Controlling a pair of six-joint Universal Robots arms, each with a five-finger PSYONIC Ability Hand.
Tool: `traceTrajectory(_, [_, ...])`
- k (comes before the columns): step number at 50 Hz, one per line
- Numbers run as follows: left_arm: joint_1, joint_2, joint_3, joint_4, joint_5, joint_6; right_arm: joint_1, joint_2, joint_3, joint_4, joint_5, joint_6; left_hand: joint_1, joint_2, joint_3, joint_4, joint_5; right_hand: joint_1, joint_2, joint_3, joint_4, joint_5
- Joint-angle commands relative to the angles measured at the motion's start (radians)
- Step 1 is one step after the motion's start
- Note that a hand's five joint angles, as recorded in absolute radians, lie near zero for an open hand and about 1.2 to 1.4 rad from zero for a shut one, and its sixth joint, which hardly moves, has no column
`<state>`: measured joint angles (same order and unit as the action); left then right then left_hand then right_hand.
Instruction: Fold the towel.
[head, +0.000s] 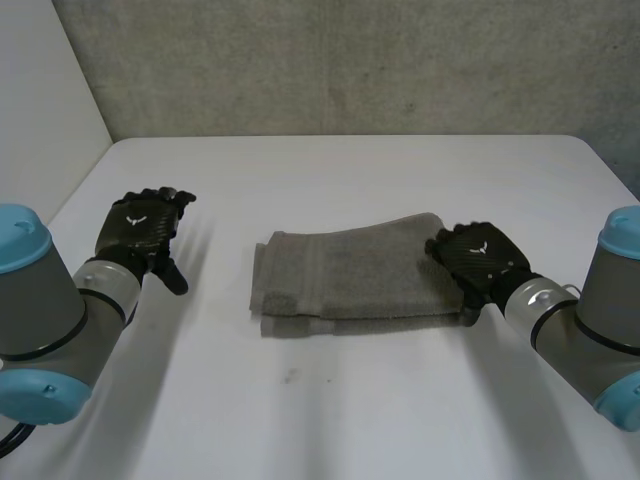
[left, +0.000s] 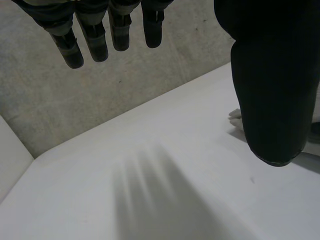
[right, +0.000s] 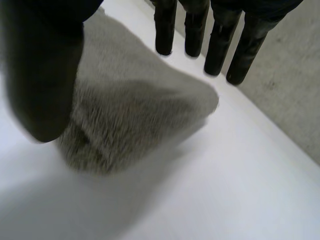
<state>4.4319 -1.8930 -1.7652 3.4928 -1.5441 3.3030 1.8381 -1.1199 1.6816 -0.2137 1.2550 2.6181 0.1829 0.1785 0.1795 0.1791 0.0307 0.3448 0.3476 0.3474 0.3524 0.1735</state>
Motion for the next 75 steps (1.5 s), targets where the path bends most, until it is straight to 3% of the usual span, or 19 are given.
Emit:
traceTrajectory(1, [-0.009, 0.0, -0.003, 0.0, -0.002, 0.0, -0.037, 0.066, -0.007, -0.018, -0.006, -0.003, 0.022, 0.026, 0.025, 0.026, -0.001, 0.404, 0.401, 0.401, 0.396, 0.4])
traceTrajectory(3, [-0.009, 0.0, -0.003, 0.0, -0.001, 0.0, -0.068, 0.078, -0.016, -0.018, -0.012, -0.007, 0.022, 0.026, 0.025, 0.026, -0.001, 0.699, 0.696, 0.696, 0.691, 0.696])
traceTrajectory(8, [-0.009, 0.003, -0.003, -0.001, -0.001, 0.0, -0.069, 0.083, -0.025, -0.016, -0.013, 0.008, 0.022, 0.026, 0.025, 0.026, -0.001, 0.779, 0.777, 0.777, 0.772, 0.776])
traceTrajectory(12, [-0.019, 0.005, -0.003, -0.001, -0.001, 0.0, -0.065, 0.074, -0.025, -0.015, -0.011, 0.02, 0.022, 0.026, 0.025, 0.026, -0.001, 0.688, 0.686, 0.686, 0.681, 0.685])
traceTrajectory(14, [-0.022, 0.005, -0.005, -0.001, -0.001, 0.0, -0.065, 0.065, -0.02, -0.007, -0.011, 0.04, 0.022, 0.026, 0.025, 0.026, -0.001, 0.189, 0.186, 0.187, 0.182, 0.186])
traceTrajectory(23, [-0.022, 0.005, -0.005, -0.001, -0.001, 0.0, -0.065, 0.06, -0.008, -0.015, -0.014, 0.1, 0.022, 0.026, 0.025, 0.026, -0.001, 0.219, 0.216, 0.216, 0.211, 0.215])
traceTrajectory(28, [-0.022, 0.005, -0.005, -0.001, -0.001, 0.0, -0.068, 0.061, -0.011, -0.018, -0.022, 0.134, 0.022, 0.026, 0.025, 0.026, -0.001, 0.365, 0.363, 0.363, 0.358, 0.362])
traceTrajectory(30, [-0.022, 0.005, -0.005, -0.001, -0.001, 0.0, -0.072, 0.071, -0.016, -0.019, -0.04, 0.154, 0.022, 0.026, 0.025, 0.026, -0.001, 0.602, 0.599, 0.599, 0.594, 0.598])
traceTrajectory(31, [-0.022, 0.005, -0.005, -0.001, -0.001, 0.0, -0.073, 0.071, -0.016, -0.019, -0.04, 0.154, 0.022, 0.026, 0.025, 0.026, -0.001, 0.603, 0.6, 0.601, 0.596, 0.6])
traceTrajectory(33, [-0.022, 0.006, -0.005, -0.001, -0.001, 0.0, -0.073, 0.077, -0.026, -0.019, -0.049, 0.164, 0.022, 0.026, 0.025, 0.026, -0.001, 1.049, 1.046, 1.046, 1.041, 1.046])
traceTrajectory(40, [-0.02, 0.02, -0.002, -0.009, -0.001, 0.001, -0.059, 0.077, -0.111, -0.016, -0.039, 0.152, 0.022, 0.026, 0.025, 0.026, -0.001, 1.051, 1.049, 1.049, 1.044, 1.048])
traceTrajectory(47, [-0.02, 0.063, 0.016, -0.014, -0.002, -0.003, 0.147, 0.094, -0.301, 0.013, -0.031, 0.151, 0.019, 0.023, 0.022, 0.023, -0.003, 1.051, 1.049, 1.049, 1.044, 1.048])
traceTrajectory(52, [-0.012, 0.103, 0.021, -0.014, -0.002, -0.005, 0.366, 0.216, -0.524, 0.114, -0.04, 0.129, 0.016, 0.02, 0.019, 0.02, -0.006, 1.051, 1.049, 1.049, 1.044, 1.048])
traceTrajectory(57, [-0.009, 0.121, 0.023, -0.014, -0.004, -0.005, 0.498, 0.333, -0.644, 0.201, -0.045, 0.042, 0.013, 0.017, 0.016, 0.017, -0.009, 1.051, 1.049, 1.049, 1.044, 1.048])
traceTrajectory(62, [-0.006, 0.123, 0.027, -0.014, -0.007, -0.006, 0.547, 0.417, -0.718, 0.269, -0.019, -0.053, 0.016, 0.02, 0.019, 0.02, -0.006, 1.051, 1.049, 1.049, 1.044, 1.048])
traceTrajectory(66, [-0.006, 0.12, 0.046, -0.014, -0.008, -0.01, 0.546, 0.41, -0.743, 0.274, 0.037, -0.038, 0.019, 0.023, 0.022, 0.023, -0.003, 1.051, 1.049, 1.049, 1.044, 1.048])
traceTrajectory(68, [-0.009, 0.112, 0.055, -0.015, -0.01, -0.01, 0.538, 0.37, -0.735, 0.267, 0.108, 0.046, 0.019, 0.023, 0.022, 0.023, -0.003, 0.148, 0.145, 0.145, 0.14, 0.144])
traceTrajectory(69, [-0.014, 0.106, 0.067, -0.02, -0.01, -0.01, 0.529, 0.347, -0.729, 0.264, 0.144, 0.1, 0.019, 0.023, 0.022, 0.023, -0.003, -0.105, -0.107, -0.107, -0.112, -0.108])
traceTrajectory(75, [-0.043, 0.054, 0.118, -0.07, -0.011, -0.017, 0.464, 0.261, -0.649, 0.263, 0.192, 0.232, 0.022, 0.026, 0.025, 0.026, -0.001, -0.17, -0.173, -0.173, -0.178, -0.174])
